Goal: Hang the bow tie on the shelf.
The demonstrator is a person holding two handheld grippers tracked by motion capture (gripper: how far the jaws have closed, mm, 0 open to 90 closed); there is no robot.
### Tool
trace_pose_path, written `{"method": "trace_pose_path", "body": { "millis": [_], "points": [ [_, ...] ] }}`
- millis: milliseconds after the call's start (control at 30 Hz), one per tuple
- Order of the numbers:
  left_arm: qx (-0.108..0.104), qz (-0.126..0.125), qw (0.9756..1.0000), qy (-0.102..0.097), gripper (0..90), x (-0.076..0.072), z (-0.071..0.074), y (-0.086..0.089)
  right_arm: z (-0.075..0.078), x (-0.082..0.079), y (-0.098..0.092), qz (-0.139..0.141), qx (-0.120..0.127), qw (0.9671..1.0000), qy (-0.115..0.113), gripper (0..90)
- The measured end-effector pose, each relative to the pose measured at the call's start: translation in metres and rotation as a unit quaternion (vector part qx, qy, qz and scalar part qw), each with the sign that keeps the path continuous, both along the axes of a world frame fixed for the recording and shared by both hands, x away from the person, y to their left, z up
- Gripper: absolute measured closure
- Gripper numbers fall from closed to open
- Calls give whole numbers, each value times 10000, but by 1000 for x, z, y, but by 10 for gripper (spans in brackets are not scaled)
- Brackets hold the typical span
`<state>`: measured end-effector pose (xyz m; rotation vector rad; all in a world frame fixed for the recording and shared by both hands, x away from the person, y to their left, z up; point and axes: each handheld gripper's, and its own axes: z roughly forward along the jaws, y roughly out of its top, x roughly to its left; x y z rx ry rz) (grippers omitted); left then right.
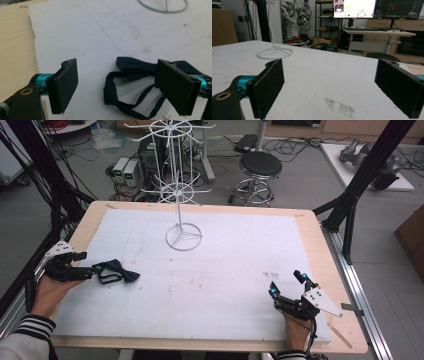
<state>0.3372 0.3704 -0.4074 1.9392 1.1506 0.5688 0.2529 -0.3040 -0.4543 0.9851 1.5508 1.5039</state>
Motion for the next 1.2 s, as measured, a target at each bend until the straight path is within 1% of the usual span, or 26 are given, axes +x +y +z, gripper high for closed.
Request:
{"method": "trace_pose_path", "body": {
  "millis": [33, 67, 100, 167, 233, 267, 300, 333, 367, 400, 433, 467, 567, 600, 633, 700, 733, 767, 800, 833, 900, 1000, 1033, 1100, 1133, 1200],
  "points": [
    [0, 0, 10000, 0, 193, 0, 0, 0, 0, 0, 0, 2, 6, 10000, 2, 80],
    [38, -16, 9999, 94, 194, 2, -1, 1, 0, 0, 0, -5, 9, 10000, -12, 80],
    [38, -16, 9999, 94, 198, 2, -1, 1, 0, 0, 0, 1, 8, 10000, -10, 80],
    [116, -53, 9996, 235, 205, 4, -2, 3, 0, 0, 0, 0, 5, 10000, -14, 80],
    [224, -108, 9990, 375, 237, 6, -3, 4, 0, 0, 0, -8, 10, 10000, -24, 80],
    [224, -108, 9990, 375, 242, 6, -3, 4, 0, 0, 0, -8, 10, 10000, -24, 80],
    [245, -117, 9988, 418, 242, 8, -3, 4, 0, 0, 0, -4, 21, 10000, -8, 80],
    [306, -135, 9981, 515, 246, 10, -4, 4, 0, 0, 0, -7, 16, 10000, -10, 80],
    [306, -135, 9981, 515, 250, 10, -4, 4, 0, 0, 0, -6, 14, 10000, -13, 80],
    [376, -152, 9972, 630, 257, 12, -5, 3, 0, 0, 0, -7, 16, 10000, -13, 80],
    [406, -144, 9967, 684, 259, 13, -6, 3, 0, 0, 0, -8, 18, 10000, -12, 80],
    [406, -144, 9967, 684, 259, 13, -6, 3, 0, 0, 0, -8, 18, 10000, -12, 80],
    [581, -108, 9946, 858, 262, 17, -8, 0, 0, 0, 0, -12, 27, 10000, -4, 80],
    [581, -108, 9946, 858, 268, 17, -8, 0, 0, 0, 0, -12, 27, 10000, -4, 80],
    [651, -123, 9936, 914, 278, 19, -9, -1, 0, 0, 0, -9, 28, 10000, -11, 80],
    [732, -143, 9925, 971, 290, 20, -9, -3, 0, 0, 0, -7, 25, 10000, -14, 80],
    [732, -143, 9925, 971, 299, 20, -9, -3, 0, 0, 0, -7, 25, 10000, -14, 80],
    [774, -137, 9914, 1044, 303, 22, -9, -4, 0, 0, 0, -9, 31, 10000, 3, 80],
    [774, -137, 9914, 1044, 308, 22, -9, -4, 0, 0, 0, -8, 29, 10000, 3, 80],
    [848, -135, 9902, 1103, 317, 23, -9, -5, 0, 0, 0, -9, 34, 10000, 4, 80],
    [885, -117, 9892, 1164, 330, 24, -10, -5, 0, 0, 0, -9, 30, 10000, -2, 80],
    [892, -86, 9886, 1207, 334, 25, -10, -5, 0, -1, 0, -8, 37, 10000, 1, 80],
    [910, -101, 9882, 1232, 346, 25, -10, -5, 0, -1, 0, -8, 37, 10000, 1, 80],
    [918, -86, 9880, 1236, 361, 26, -10, -6, 0, -1, 0, -9, 36, 10000, -1, 80],
    [966, -90, 9874, 1251, 368, 26, -9, -6, 0, -1, 0, -10, 39, 10000, 2, 80],
    [988, -112, 9869, 1270, 387, 27, -8, -8, 0, -1, 0, -9, 37, 10000, -1, 80]
  ]
}}
